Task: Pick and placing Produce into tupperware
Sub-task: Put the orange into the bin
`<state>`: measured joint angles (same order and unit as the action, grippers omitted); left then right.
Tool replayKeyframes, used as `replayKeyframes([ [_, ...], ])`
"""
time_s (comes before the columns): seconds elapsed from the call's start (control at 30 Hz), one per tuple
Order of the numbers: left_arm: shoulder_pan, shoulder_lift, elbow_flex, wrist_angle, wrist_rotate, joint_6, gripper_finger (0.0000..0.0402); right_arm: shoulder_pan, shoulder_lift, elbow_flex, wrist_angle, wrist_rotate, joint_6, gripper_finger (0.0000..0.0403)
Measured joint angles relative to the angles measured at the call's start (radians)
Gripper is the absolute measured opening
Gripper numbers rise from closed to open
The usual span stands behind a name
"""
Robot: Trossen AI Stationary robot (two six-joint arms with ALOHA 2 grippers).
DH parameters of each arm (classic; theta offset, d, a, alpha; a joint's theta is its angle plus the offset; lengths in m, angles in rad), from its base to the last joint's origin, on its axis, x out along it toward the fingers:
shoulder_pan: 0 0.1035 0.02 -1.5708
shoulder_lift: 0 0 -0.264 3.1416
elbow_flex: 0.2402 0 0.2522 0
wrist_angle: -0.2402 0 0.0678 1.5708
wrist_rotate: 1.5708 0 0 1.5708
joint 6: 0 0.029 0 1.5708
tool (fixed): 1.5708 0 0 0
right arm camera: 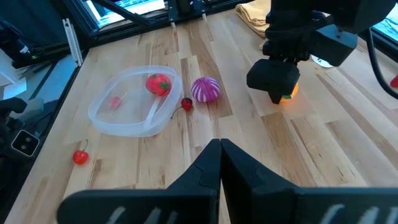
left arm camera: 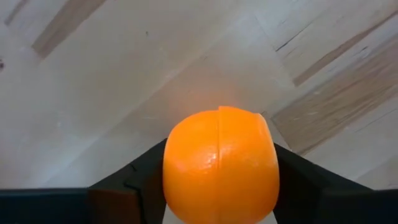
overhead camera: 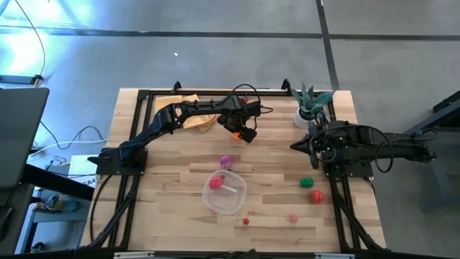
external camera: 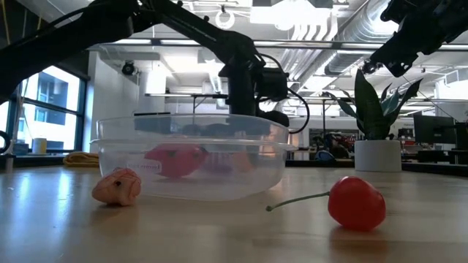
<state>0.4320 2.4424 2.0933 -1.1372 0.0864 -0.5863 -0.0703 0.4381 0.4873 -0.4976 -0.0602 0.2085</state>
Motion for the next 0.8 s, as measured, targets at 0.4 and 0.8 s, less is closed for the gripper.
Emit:
replayKeyframes([
  [0.4,0.0,0.0,0.0,0.011,0.0,-0.02,0.0234,0.0,0.0,0.0,0.0,0.0,0.0,0.0],
  [0.8,0.0,0.0,0.0,0.01,0.0,-0.021,0.0226,0.0,0.0,0.0,0.0,0.0,0.0,0.0],
])
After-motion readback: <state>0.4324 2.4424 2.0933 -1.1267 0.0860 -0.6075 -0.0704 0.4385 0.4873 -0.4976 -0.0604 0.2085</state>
